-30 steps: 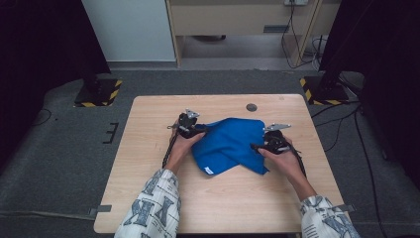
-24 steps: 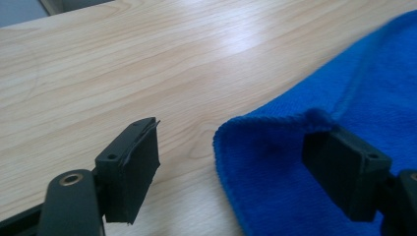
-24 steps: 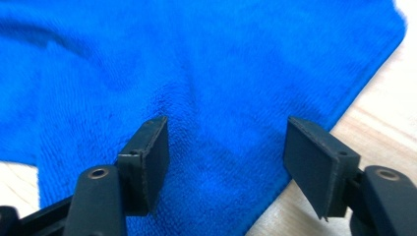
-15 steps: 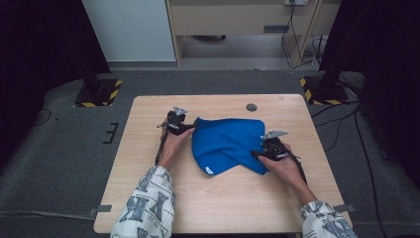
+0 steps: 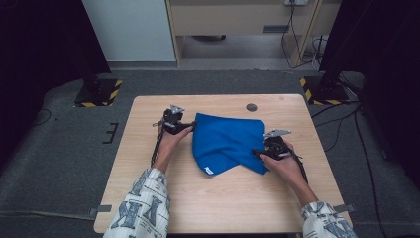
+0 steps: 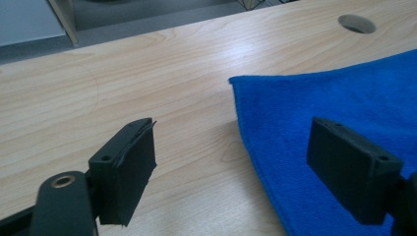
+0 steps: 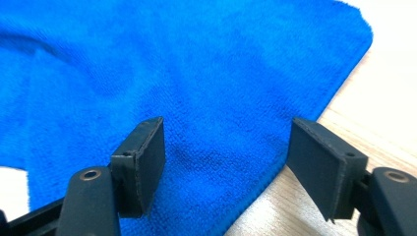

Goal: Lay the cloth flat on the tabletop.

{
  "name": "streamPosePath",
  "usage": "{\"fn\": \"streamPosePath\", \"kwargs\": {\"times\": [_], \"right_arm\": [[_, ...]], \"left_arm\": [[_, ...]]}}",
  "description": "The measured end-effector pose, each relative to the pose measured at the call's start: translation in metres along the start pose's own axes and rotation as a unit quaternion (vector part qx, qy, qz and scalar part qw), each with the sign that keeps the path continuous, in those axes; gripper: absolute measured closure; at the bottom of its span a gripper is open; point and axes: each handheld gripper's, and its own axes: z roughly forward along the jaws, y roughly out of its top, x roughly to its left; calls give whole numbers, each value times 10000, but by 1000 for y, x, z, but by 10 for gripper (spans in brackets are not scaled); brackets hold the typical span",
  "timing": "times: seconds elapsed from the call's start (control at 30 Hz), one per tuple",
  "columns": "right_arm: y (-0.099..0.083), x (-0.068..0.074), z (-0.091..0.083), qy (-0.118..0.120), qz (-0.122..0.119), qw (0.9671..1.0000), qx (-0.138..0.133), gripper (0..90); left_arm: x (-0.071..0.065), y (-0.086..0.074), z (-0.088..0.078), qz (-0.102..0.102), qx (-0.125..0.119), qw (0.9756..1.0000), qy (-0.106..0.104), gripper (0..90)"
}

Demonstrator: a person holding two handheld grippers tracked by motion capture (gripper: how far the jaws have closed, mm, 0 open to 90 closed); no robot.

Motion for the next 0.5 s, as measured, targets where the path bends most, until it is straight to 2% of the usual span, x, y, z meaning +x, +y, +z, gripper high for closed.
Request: {"fn": "streamPosePath", "kwargs": {"times": [0.27,0.33,0.5], "right_arm": [[4,3,-16,19,10,9998,-179,270],[4,5,-22,10,-62,9997,-241,250],[-1,9,-29,103,10,9994,-324,218]], "left_arm": [[-15,6,-17,171,-60,9998,-91,163],[-23,4,-24,205,-109,9997,-126,163],[-35,-3,-33,301,-106,9992,-253,153]]}}
